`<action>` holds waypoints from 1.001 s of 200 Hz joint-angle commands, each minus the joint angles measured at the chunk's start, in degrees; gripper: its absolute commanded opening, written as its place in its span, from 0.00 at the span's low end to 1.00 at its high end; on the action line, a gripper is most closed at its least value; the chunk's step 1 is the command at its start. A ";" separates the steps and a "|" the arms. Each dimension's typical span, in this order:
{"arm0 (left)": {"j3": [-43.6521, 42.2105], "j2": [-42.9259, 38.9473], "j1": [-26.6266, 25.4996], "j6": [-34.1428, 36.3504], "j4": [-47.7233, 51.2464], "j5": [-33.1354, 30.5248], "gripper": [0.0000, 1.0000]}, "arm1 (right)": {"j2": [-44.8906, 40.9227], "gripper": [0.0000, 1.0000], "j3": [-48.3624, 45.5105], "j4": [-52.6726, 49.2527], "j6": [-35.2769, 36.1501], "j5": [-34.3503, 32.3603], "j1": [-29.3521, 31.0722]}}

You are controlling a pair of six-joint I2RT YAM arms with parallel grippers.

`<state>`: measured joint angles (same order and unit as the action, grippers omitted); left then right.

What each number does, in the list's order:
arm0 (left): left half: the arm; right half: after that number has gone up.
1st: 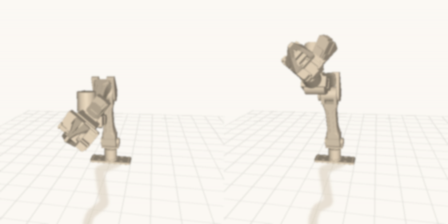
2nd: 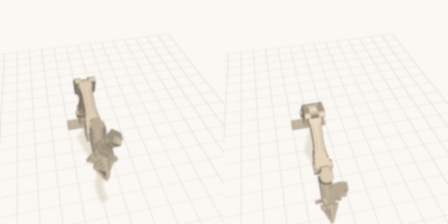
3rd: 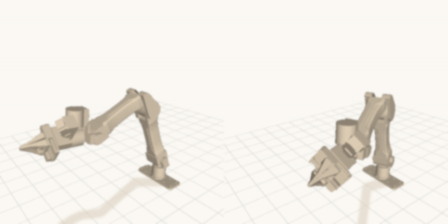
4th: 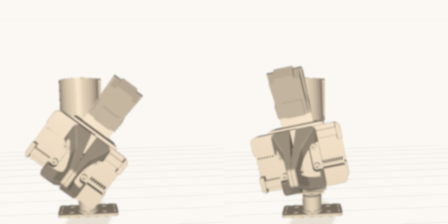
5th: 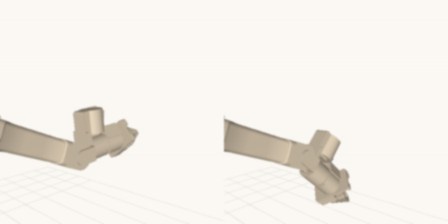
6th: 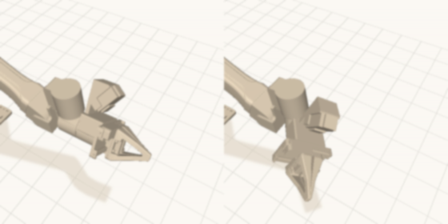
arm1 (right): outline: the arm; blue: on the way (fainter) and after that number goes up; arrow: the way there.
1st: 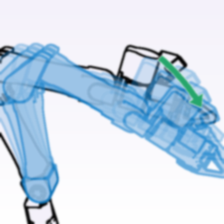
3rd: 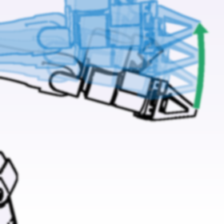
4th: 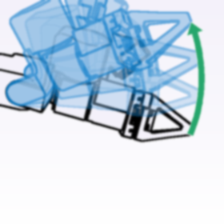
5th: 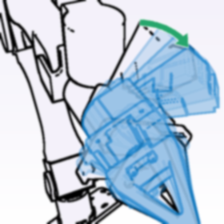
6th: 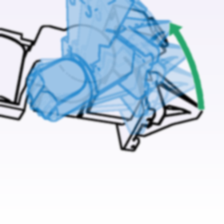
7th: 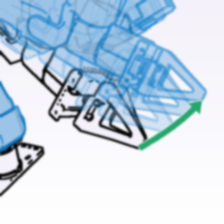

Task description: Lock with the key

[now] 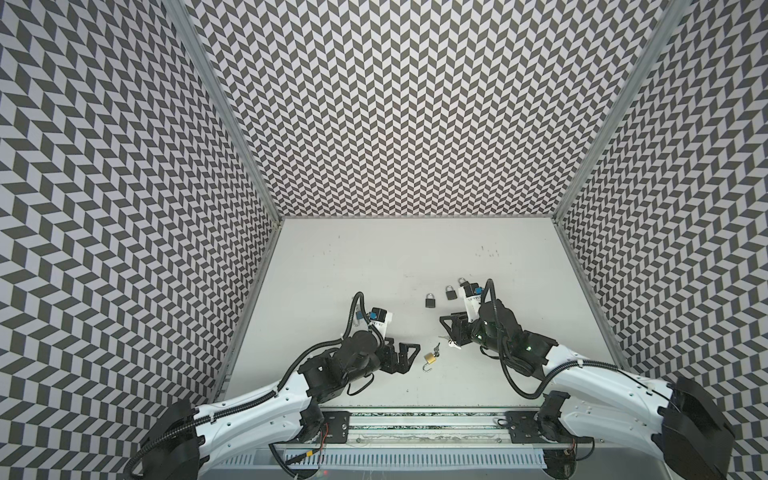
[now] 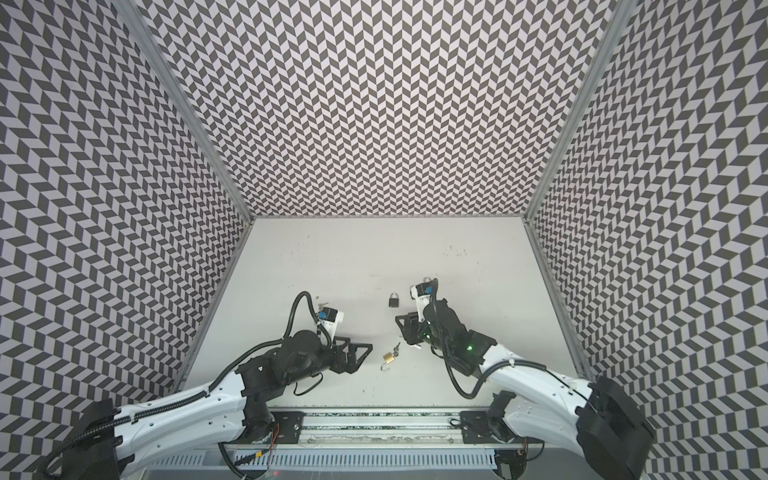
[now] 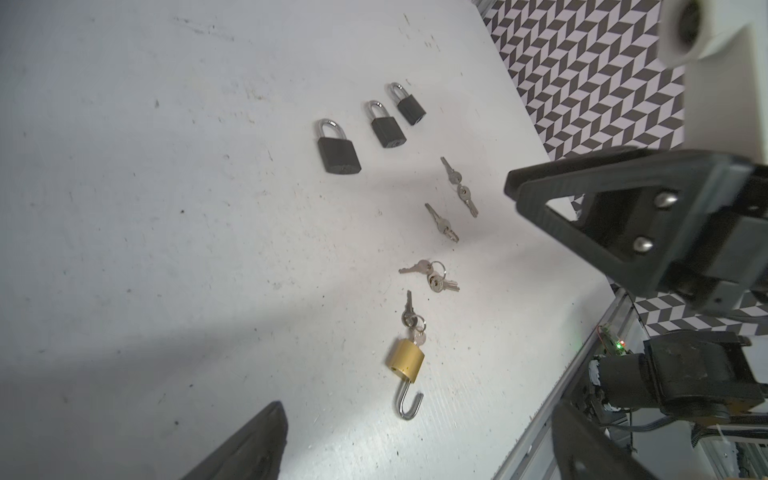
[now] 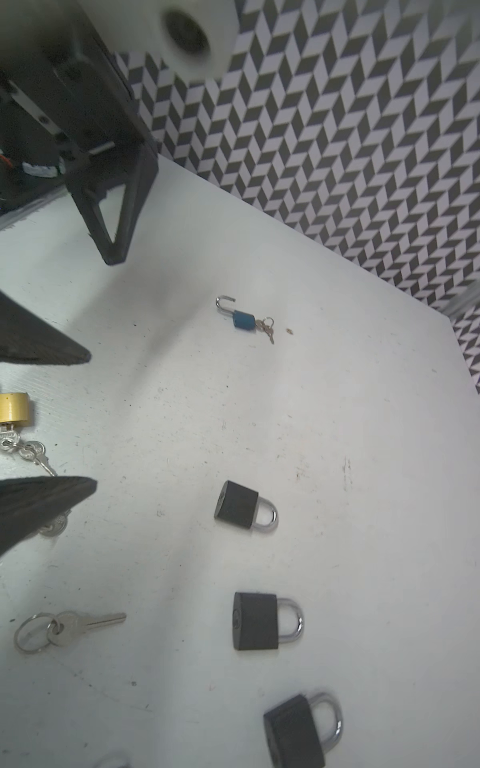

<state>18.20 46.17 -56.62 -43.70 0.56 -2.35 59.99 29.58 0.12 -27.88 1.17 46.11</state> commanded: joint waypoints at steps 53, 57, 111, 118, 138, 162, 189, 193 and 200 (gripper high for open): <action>-2.71 -8.33 7.26 -2.54 -2.42 2.88 0.97 | 1.72 0.72 6.15 5.58 28.87 5.15 0.16; -3.08 -8.74 8.35 -2.45 -2.81 3.85 0.96 | 2.26 0.71 6.55 5.40 32.09 5.78 0.21; -6.61 -12.48 15.12 -2.39 -4.73 11.03 0.95 | 12.33 0.84 15.85 -18.70 76.10 18.22 0.21; -7.19 -12.74 15.65 -2.73 -5.16 11.71 0.95 | 14.04 0.86 17.25 -22.13 78.49 19.68 0.20; -9.50 -14.21 18.40 -4.26 -7.09 14.20 0.95 | 18.20 0.87 19.43 -26.63 84.52 19.97 0.12; -11.98 -16.13 23.14 -6.17 -9.66 17.84 0.95 | 22.66 0.87 20.82 -27.92 86.85 23.18 0.12; -12.41 -17.30 27.66 -6.28 -9.35 20.63 0.95 | 27.24 0.87 21.76 -28.34 88.41 24.77 0.21; -12.47 -17.40 28.19 -6.20 -9.29 21.05 0.94 | 27.82 0.86 21.80 -28.31 88.58 25.01 0.21; -12.40 -17.47 29.05 -5.97 -9.05 21.69 0.94 | 28.67 0.84 21.57 -28.14 88.81 25.20 0.30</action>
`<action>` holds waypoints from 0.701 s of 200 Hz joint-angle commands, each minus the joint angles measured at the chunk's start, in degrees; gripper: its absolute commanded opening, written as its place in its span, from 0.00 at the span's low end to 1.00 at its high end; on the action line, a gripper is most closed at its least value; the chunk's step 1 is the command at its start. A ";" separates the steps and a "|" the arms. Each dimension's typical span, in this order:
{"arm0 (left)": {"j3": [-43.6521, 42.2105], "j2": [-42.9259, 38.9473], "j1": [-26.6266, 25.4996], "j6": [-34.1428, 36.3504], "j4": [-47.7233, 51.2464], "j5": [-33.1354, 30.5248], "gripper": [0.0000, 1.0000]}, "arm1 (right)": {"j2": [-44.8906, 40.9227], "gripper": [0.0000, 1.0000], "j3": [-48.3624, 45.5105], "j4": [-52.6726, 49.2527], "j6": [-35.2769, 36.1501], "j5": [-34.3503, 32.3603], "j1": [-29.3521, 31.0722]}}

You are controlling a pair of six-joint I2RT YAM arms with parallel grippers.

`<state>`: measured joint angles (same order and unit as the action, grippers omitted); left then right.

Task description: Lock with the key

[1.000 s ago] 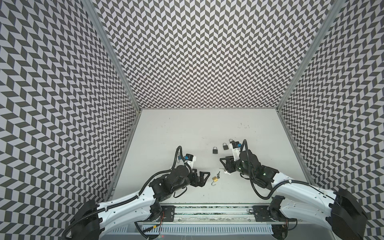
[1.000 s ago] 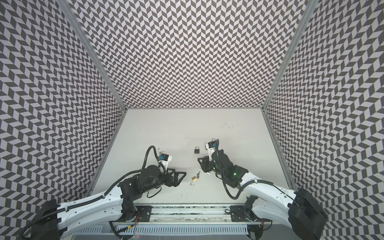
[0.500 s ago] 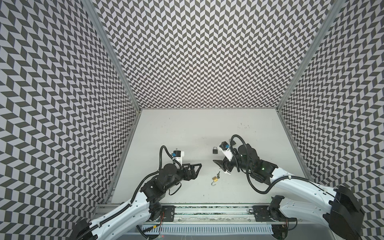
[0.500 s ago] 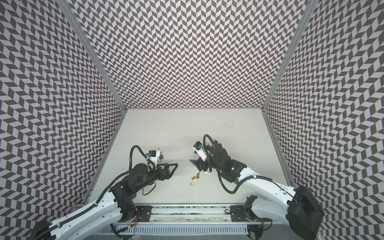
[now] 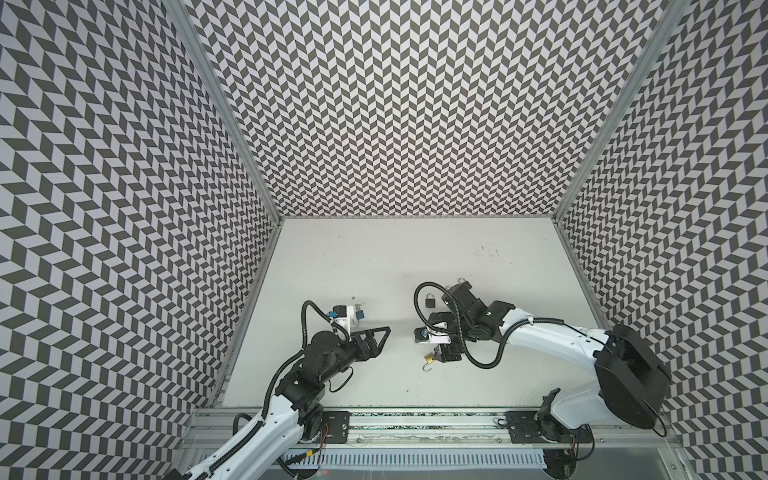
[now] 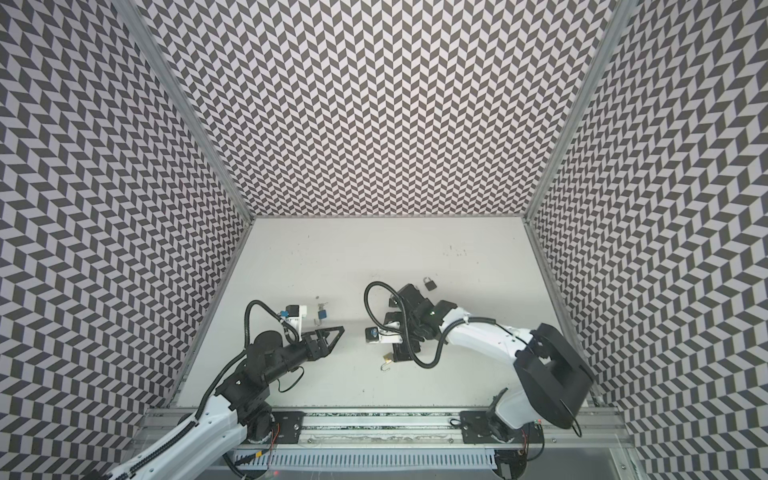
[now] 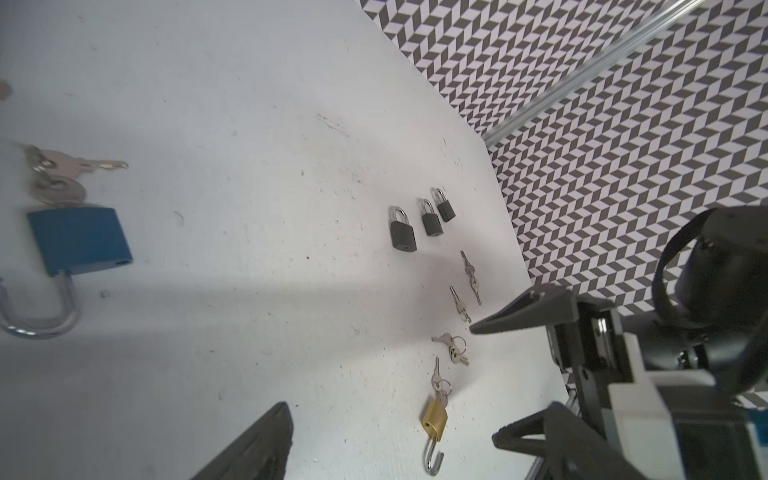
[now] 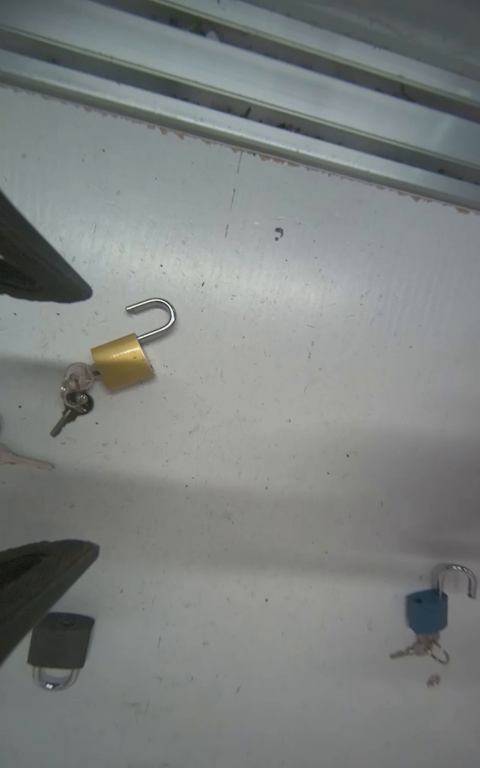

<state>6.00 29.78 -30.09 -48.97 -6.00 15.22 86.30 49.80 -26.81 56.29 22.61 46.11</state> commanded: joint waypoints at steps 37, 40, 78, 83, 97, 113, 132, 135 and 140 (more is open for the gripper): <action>-0.47 -1.24 5.62 0.19 -1.34 6.52 0.94 | 3.78 0.72 -1.47 4.02 5.43 3.86 0.43; -0.52 -1.23 5.69 0.21 -1.26 6.68 0.94 | 3.83 0.70 -1.59 4.26 5.45 3.83 0.47; -1.00 -2.31 6.33 -0.14 -0.33 6.84 0.94 | 4.82 0.63 -2.72 4.96 6.12 3.76 0.87; -1.07 -2.27 6.28 -0.19 -0.33 6.84 0.94 | 4.91 0.63 -2.88 5.13 6.13 3.75 0.98; -1.18 -2.27 6.32 -0.42 -0.33 6.85 0.94 | 5.48 0.62 -3.24 5.36 6.29 3.64 1.22; -0.94 -2.28 6.35 0.03 -0.16 6.84 0.94 | 6.28 0.60 -3.44 5.88 6.29 3.31 1.53; -0.53 -1.67 6.29 0.36 0.10 6.92 0.94 | 7.22 0.58 -3.51 6.06 6.46 3.23 1.66; -0.52 -1.70 6.35 0.44 0.15 6.94 0.94 | 7.31 0.58 -3.53 6.07 6.54 3.18 1.68; -0.38 -1.58 6.28 0.45 0.20 6.95 0.94 | 7.56 0.57 -3.42 5.99 6.63 3.30 1.69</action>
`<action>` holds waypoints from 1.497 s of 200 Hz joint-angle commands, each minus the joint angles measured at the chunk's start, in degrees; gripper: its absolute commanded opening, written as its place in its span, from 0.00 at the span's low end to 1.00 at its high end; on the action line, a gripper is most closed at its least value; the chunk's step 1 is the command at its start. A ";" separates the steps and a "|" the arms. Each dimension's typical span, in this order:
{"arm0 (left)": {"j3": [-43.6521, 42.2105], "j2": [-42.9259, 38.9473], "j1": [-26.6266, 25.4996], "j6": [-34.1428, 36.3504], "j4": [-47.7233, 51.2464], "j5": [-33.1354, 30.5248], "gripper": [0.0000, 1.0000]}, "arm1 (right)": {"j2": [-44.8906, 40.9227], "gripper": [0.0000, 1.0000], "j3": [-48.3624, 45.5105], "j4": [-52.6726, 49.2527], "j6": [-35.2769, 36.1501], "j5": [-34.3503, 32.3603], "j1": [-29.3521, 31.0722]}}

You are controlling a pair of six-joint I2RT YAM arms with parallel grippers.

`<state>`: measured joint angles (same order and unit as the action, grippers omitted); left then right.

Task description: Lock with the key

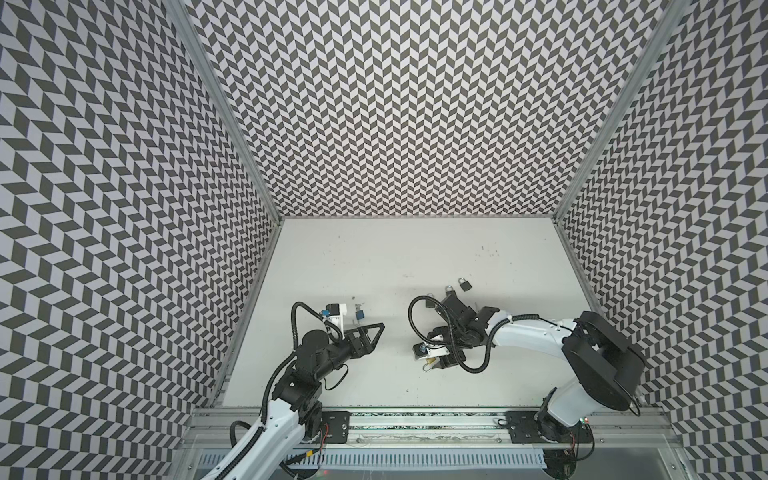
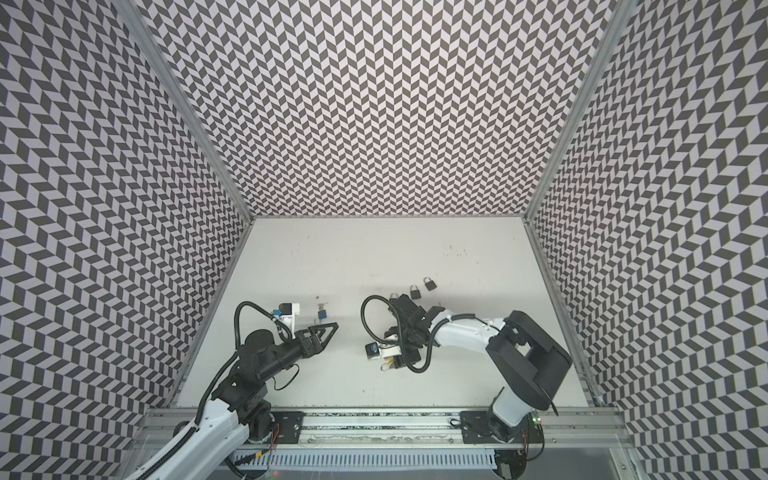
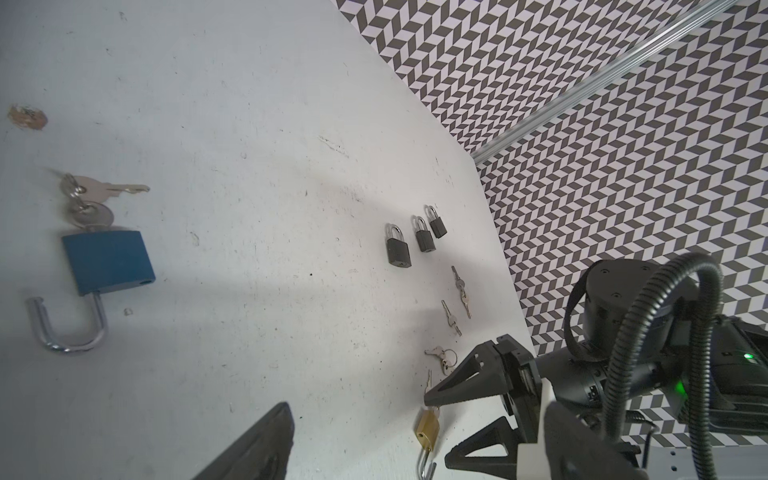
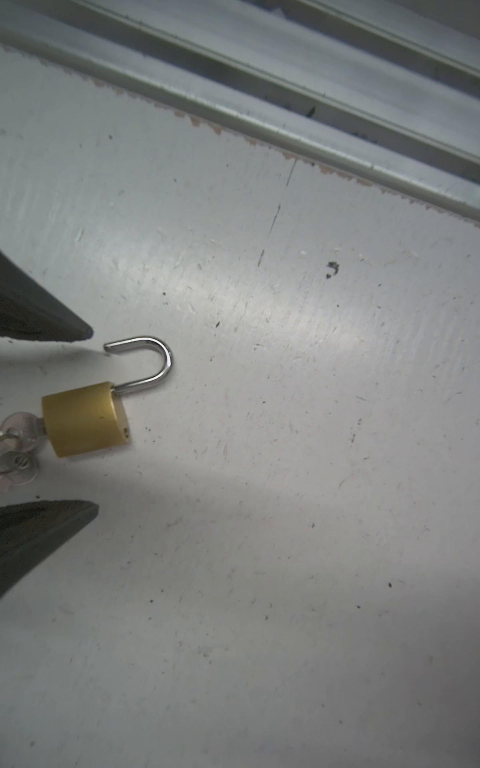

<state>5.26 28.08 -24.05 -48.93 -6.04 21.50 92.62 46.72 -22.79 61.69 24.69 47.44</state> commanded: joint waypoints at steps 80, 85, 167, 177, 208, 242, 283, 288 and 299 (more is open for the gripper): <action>1.15 -0.45 0.31 0.77 1.95 0.40 0.94 | 4.23 0.42 0.88 0.29 0.29 0.50 0.27; 1.23 -0.51 0.32 0.71 2.02 0.39 0.94 | 4.32 0.41 0.91 0.29 0.23 0.30 0.26; 1.66 -0.57 0.32 0.81 3.06 0.22 0.93 | 2.27 0.38 -0.48 1.75 -0.08 -2.96 -1.16; 1.69 -0.57 0.28 0.68 3.05 0.30 0.93 | 2.05 0.39 -0.63 2.03 -0.21 -3.54 -1.29; 1.47 -0.57 0.26 1.12 3.45 0.47 0.93 | 2.03 0.38 -0.58 2.00 -0.26 -3.09 -1.39; 1.50 -2.80 0.30 0.97 3.85 0.55 0.93 | 2.68 0.33 -0.45 1.52 0.01 -2.82 -1.39; 1.17 -2.87 0.31 0.98 3.75 0.56 0.93 | 2.25 0.29 -0.51 1.71 -0.41 -2.80 -1.47; 1.23 -2.81 0.29 1.02 3.76 0.63 0.93 | 2.21 0.28 -0.44 1.77 -0.52 -2.75 -1.47; 1.33 -2.69 0.31 1.11 3.76 0.65 0.93 | 2.06 0.26 -0.27 1.85 -0.66 -2.49 -1.48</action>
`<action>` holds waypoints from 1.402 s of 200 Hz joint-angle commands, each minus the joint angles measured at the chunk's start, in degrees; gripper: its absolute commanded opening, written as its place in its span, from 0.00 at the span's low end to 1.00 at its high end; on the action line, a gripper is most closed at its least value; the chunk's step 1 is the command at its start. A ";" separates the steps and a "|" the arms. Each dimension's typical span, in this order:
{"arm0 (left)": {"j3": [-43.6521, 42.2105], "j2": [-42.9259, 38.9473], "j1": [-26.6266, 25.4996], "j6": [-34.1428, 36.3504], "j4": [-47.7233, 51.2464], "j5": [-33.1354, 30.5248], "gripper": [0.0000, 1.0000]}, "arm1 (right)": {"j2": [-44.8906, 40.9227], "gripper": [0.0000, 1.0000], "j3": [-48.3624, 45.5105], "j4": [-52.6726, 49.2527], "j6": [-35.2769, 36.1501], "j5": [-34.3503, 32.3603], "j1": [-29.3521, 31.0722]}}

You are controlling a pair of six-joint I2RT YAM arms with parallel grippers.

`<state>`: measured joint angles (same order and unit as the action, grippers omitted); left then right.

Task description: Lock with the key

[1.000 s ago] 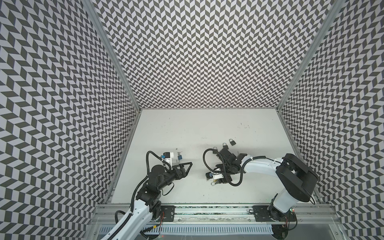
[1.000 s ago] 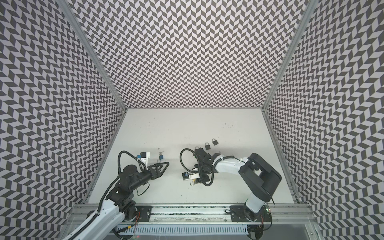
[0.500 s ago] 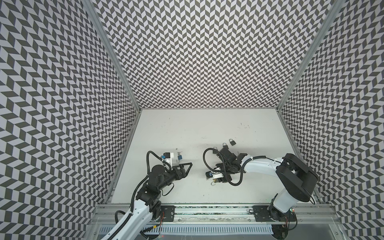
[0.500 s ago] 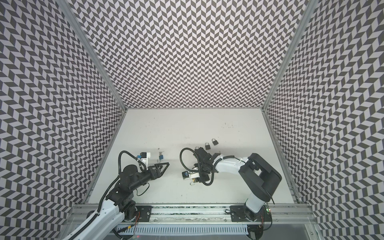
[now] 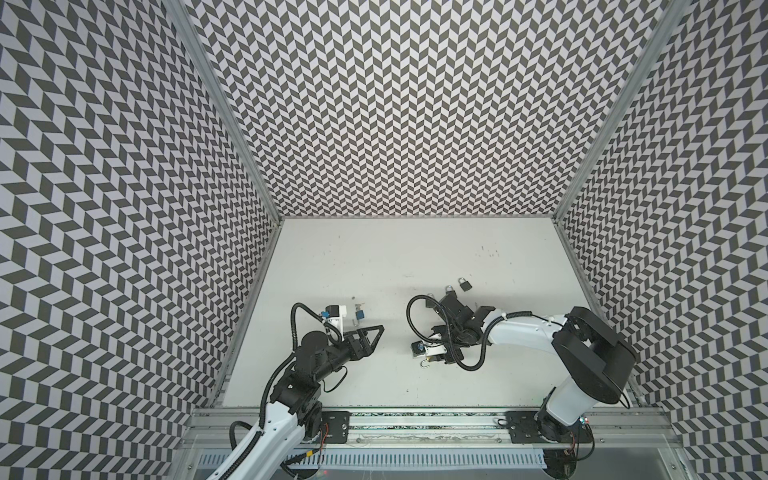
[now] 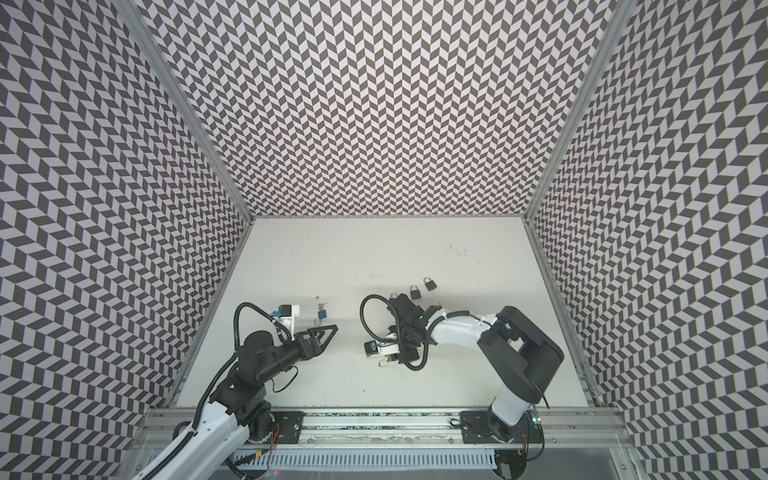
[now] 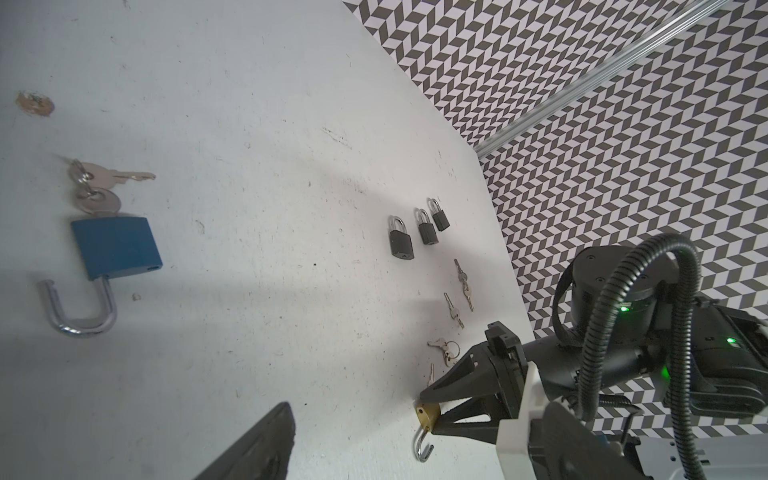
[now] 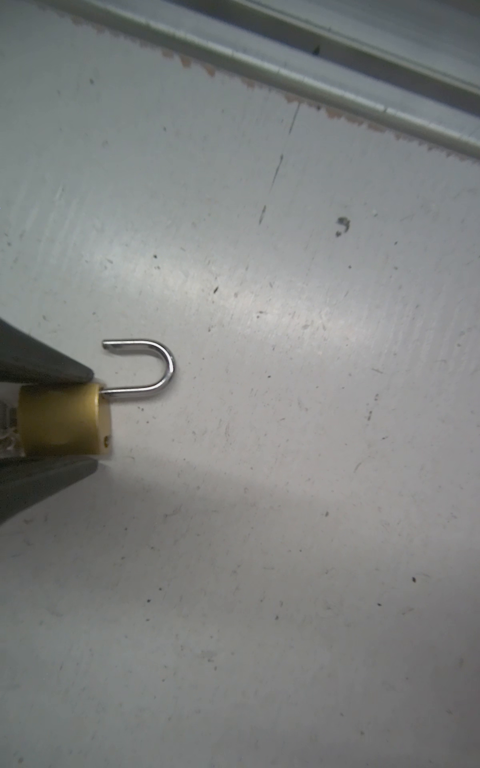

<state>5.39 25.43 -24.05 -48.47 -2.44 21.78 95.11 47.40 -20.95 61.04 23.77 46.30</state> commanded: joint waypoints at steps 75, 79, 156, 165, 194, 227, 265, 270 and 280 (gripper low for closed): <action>1.56 3.50 -0.34 1.80 -5.12 5.62 0.90 | -9.48 0.23 -2.96 5.01 -2.31 2.77 -0.77; 1.44 3.78 -0.64 1.80 -5.52 5.93 0.90 | -9.93 0.23 -2.98 5.26 -2.45 2.72 -0.78; -3.03 10.39 -17.01 -2.85 -23.53 1.96 0.79 | -15.59 0.20 -4.86 11.70 -5.14 4.63 -1.30; -2.65 12.29 -18.53 -2.69 -25.16 1.40 0.79 | -15.63 0.19 -4.86 11.85 -5.14 4.77 -1.30; -1.63 19.27 -20.77 -2.68 -30.51 1.31 0.77 | -16.13 0.19 -5.03 12.63 -5.57 5.69 -1.30; 0.44 26.03 -20.92 -2.51 -33.57 2.15 0.73 | -16.63 0.19 -5.25 13.00 -5.63 5.94 -1.31; 2.06 29.70 -21.01 -2.69 -35.39 1.69 0.65 | -16.84 0.18 -5.12 12.89 -5.65 6.68 -1.30; 2.37 30.14 -21.08 -2.64 -35.59 1.84 0.64 | -16.91 0.18 -5.12 12.99 -5.75 6.64 -1.30; 2.93 31.18 -21.35 -2.59 -36.09 2.03 0.61 | -16.96 0.18 -5.12 13.11 -5.75 6.57 -1.30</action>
<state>5.89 54.89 -44.73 -50.92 -34.39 24.03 79.90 42.57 -10.79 55.86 28.38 45.19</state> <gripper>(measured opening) 0.635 0.229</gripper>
